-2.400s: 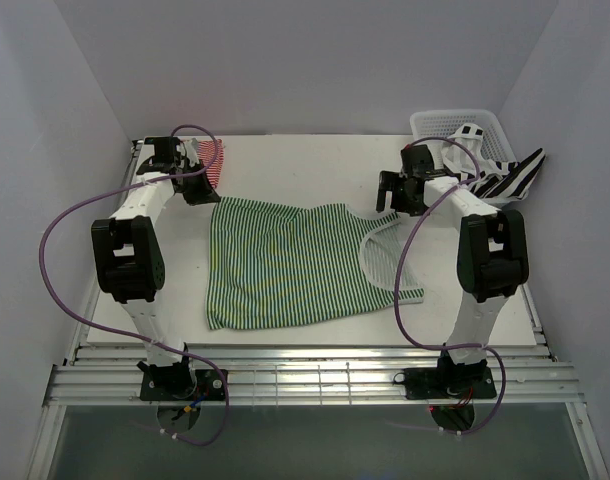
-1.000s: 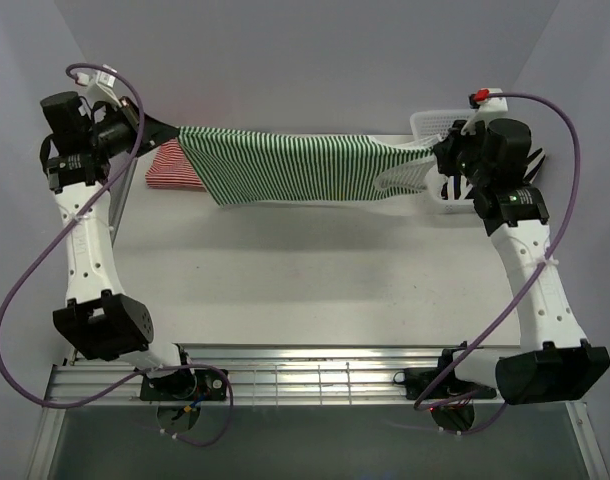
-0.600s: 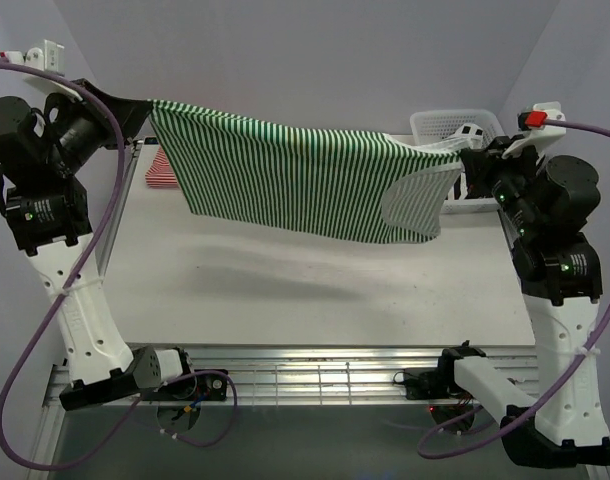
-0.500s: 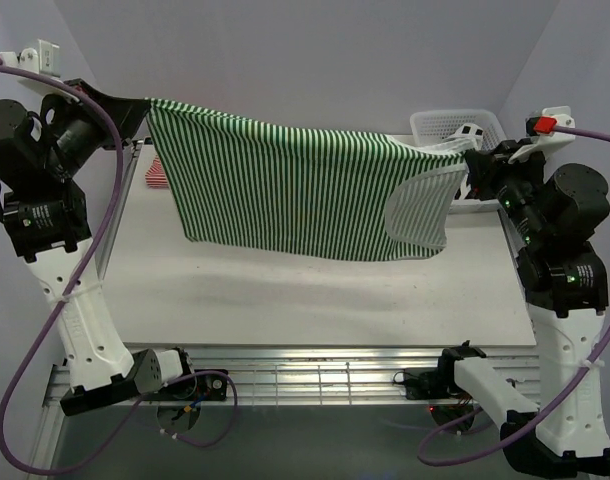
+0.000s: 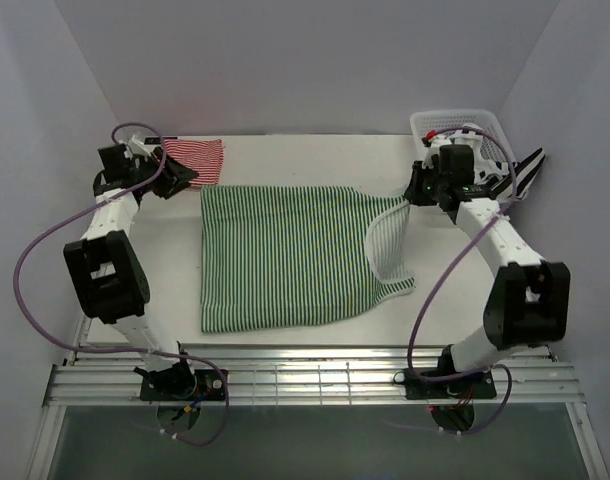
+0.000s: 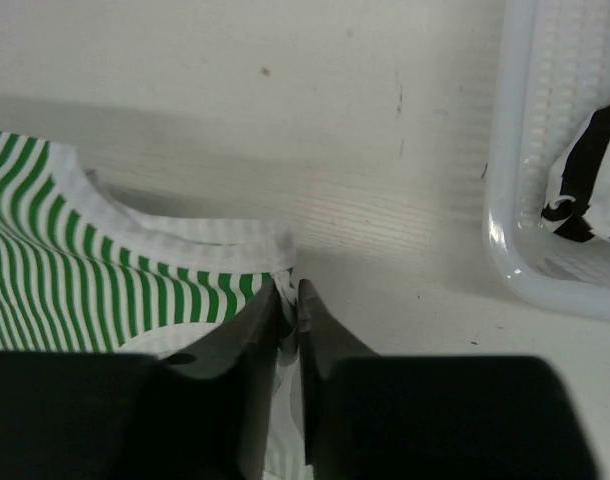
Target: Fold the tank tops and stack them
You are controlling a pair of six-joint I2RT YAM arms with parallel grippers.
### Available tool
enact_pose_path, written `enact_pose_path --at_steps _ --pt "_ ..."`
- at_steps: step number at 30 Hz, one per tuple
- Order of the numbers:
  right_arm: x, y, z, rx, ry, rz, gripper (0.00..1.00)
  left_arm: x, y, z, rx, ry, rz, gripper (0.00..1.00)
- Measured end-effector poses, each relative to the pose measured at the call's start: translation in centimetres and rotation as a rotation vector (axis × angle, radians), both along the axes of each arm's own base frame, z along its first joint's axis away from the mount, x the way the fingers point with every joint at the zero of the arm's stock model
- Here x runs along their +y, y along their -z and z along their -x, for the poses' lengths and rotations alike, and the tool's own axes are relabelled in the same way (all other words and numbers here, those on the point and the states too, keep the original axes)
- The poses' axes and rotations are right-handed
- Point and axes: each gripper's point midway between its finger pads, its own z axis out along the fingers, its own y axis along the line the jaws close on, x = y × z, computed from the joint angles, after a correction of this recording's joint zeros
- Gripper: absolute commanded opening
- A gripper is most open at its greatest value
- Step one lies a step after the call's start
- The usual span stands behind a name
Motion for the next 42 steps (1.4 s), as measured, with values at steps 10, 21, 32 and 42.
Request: enact_pose_path --at_steps 10,21,32,42 --pt "0.7 7.0 -5.3 0.192 0.007 0.048 0.90 1.3 10.9 -5.0 0.227 -0.065 -0.012 0.98" --pt "4.4 5.2 5.4 0.156 -0.106 -0.063 0.90 -8.5 0.8 2.8 -0.017 0.028 -0.171 0.98" --pt "5.5 14.1 2.4 0.412 -0.094 0.000 0.90 -8.7 18.0 5.5 0.462 0.043 -0.249 0.98" --pt "5.8 17.8 -4.6 0.489 -0.028 0.031 0.90 -8.6 18.9 -1.1 0.443 0.059 -0.278 0.98"
